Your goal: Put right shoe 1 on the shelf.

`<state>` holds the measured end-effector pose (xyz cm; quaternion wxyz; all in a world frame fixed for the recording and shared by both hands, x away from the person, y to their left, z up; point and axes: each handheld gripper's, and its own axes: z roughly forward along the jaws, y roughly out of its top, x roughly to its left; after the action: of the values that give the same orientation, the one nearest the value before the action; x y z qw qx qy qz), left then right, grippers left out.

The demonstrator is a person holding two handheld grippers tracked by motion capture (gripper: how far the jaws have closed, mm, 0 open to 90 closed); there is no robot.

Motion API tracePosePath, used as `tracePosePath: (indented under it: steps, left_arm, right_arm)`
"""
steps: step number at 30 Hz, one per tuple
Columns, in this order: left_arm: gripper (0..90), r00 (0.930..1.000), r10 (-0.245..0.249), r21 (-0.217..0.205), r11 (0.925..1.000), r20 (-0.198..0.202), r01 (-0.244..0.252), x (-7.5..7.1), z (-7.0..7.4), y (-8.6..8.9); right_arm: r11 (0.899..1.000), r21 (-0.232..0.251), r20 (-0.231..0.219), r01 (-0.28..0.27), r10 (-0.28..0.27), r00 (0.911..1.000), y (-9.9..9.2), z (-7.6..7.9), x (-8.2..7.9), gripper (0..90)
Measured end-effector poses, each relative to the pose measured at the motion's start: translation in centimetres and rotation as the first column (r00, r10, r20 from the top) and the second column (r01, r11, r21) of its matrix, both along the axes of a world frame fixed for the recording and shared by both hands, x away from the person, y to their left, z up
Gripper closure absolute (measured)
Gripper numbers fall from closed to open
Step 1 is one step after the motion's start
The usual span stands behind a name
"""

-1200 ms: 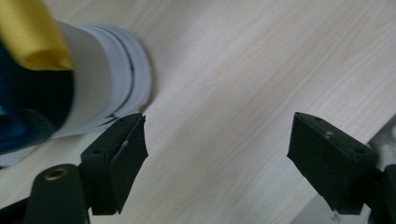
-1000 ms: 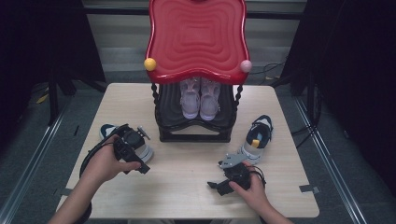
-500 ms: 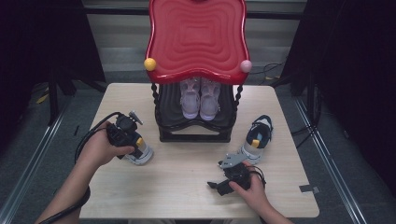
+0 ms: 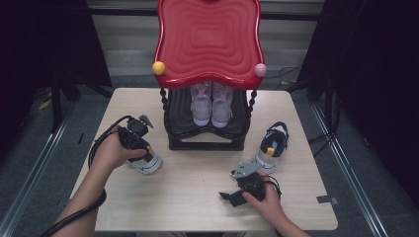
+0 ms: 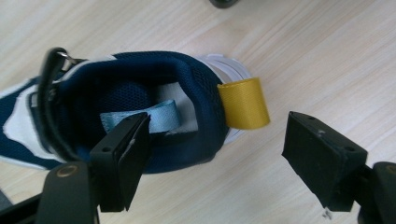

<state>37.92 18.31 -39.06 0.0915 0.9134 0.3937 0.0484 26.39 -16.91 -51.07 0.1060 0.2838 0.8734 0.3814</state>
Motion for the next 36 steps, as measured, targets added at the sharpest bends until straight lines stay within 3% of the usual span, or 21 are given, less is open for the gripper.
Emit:
tracePosePath:
  steps: [7, 8, 9, 12, 18, 20, 24, 27, 28, 31, 32, 36]
  left_arm:
    - [37.6, 0.9997, -0.024, -0.004, 0.9997, 0.004, 0.024, 0.3, -1.3, -0.3]
    - [41.1, 0.9996, -0.027, -0.011, 0.9996, 0.009, 0.027, 0.3, -1.5, -0.3]
    - [45.2, 0.9993, -0.030, 0.010, 0.9995, 0.022, 0.030, 0.4, -1.5, -0.4]
    - [61.6, 0.9983, -0.057, -0.004, 0.9984, 0.011, 0.057, 0.4, -1.8, -0.5]
    - [69.8, 0.9931, -0.117, 0.000, 0.9932, -0.012, 0.117, 0.2, -1.7, -0.5]
    - [71.3, 0.9867, -0.163, 0.034, 0.9861, -0.002, 0.163, 0.0, -1.6, -0.6]
    - [74.7, 0.9729, -0.231, 0.040, 0.9724, 0.016, 0.230, -0.9, -0.7, -0.8]
    - [74.8, 0.9582, -0.286, 0.020, 0.9581, 0.009, 0.286, -1.9, 0.0, -1.2]
    - [74.7, 0.9563, -0.292, 0.010, 0.9563, 0.012, 0.292, -2.3, 0.1, -1.4]
    - [74.5, 0.9373, -0.348, -0.003, 0.9374, 0.013, 0.348, -3.4, 0.1, -1.9]
    - [74.5, 0.9280, -0.372, -0.002, 0.9280, 0.002, 0.372, -3.7, 0.1, -2.1]
    - [74.1, 0.9194, -0.393, -0.039, 0.9194, -0.025, 0.391, -4.6, -0.4, -2.4]
  right_arm:
    - [1.000, 0.000, 0.000, 0.000, 0.000, 1.0000, 0.0, 0.0, 0.0, 11.2]
    - [1.000, 0.000, -0.001, 0.001, -0.001, 1.0000, 0.0, 0.0, 0.0, 11.2]
    - [1.000, -0.002, -0.002, 0.003, -0.003, 1.0000, 0.0, 0.0, 0.0, 11.2]
    - [1.000, 0.001, -0.001, 0.002, -0.002, 1.0000, 0.0, 0.0, 0.0, 11.2]
    - [1.000, 0.000, 0.000, 0.001, -0.001, 1.0000, 0.0, 0.0, 0.0, 11.2]
    - [1.000, 0.000, 0.001, 0.001, -0.001, 1.0000, 0.0, 0.0, 0.0, 11.2]
    - [1.000, -0.002, 0.001, 0.002, -0.002, 1.0000, 0.0, 0.0, 0.0, 11.2]
    - [1.000, -0.001, 0.001, 0.003, -0.003, 1.0000, 0.0, 0.0, 0.0, 11.2]
    - [1.000, -0.001, 0.002, 0.003, -0.003, 1.0000, 0.0, 0.0, 0.0, 11.2]
    - [1.000, 0.000, 0.000, 0.001, -0.001, 1.0000, 0.0, 0.0, 0.0, 11.2]
    - [1.000, -0.001, 0.001, 0.001, -0.001, 1.0000, 0.0, 0.0, 0.0, 11.2]
    - [1.000, -0.003, 0.000, 0.002, -0.002, 1.0000, 0.0, 0.0, 0.0, 11.2]
